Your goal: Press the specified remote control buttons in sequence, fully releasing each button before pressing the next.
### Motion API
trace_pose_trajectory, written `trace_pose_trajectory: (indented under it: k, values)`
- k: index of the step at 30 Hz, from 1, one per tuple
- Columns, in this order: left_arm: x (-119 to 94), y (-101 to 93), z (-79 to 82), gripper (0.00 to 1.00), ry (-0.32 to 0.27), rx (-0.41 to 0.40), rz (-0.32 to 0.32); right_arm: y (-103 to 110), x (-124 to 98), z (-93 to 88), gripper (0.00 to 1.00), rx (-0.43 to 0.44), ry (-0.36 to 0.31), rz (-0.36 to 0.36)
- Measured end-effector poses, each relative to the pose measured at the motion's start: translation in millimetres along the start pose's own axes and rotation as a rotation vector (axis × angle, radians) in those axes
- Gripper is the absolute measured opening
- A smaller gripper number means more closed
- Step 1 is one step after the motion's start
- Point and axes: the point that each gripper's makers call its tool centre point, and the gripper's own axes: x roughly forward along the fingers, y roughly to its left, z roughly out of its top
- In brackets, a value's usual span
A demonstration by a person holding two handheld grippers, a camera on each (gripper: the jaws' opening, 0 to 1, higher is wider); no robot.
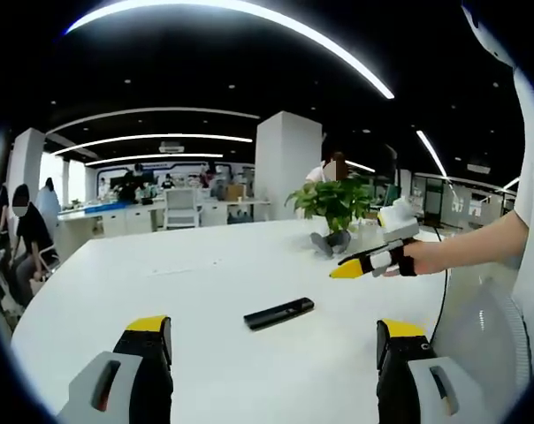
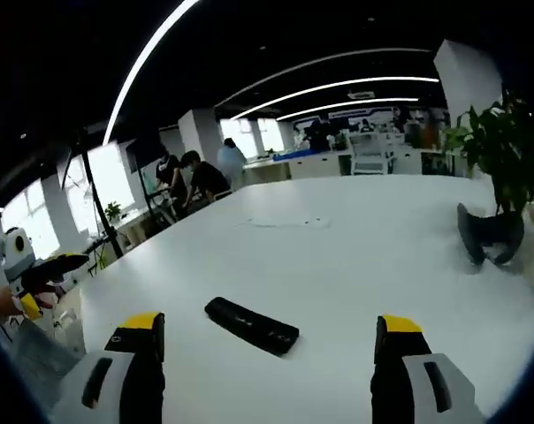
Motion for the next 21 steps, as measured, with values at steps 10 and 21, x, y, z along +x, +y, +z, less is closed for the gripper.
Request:
trace_pose_trajectory:
  k: [10,21]
  values:
    - [0.0,-1.0,-1.0,1.00,-0.009,-0.001,-0.008,28.2,-50.5,0.5,0.99,-0.095,-0.034,-0.034]
    - [-2.3,-1.3,-3.2,1.00,-0.016,-0.025,0.011,48.3,-97.9,-3.0,0.99,-0.142,-0.075,-0.100]
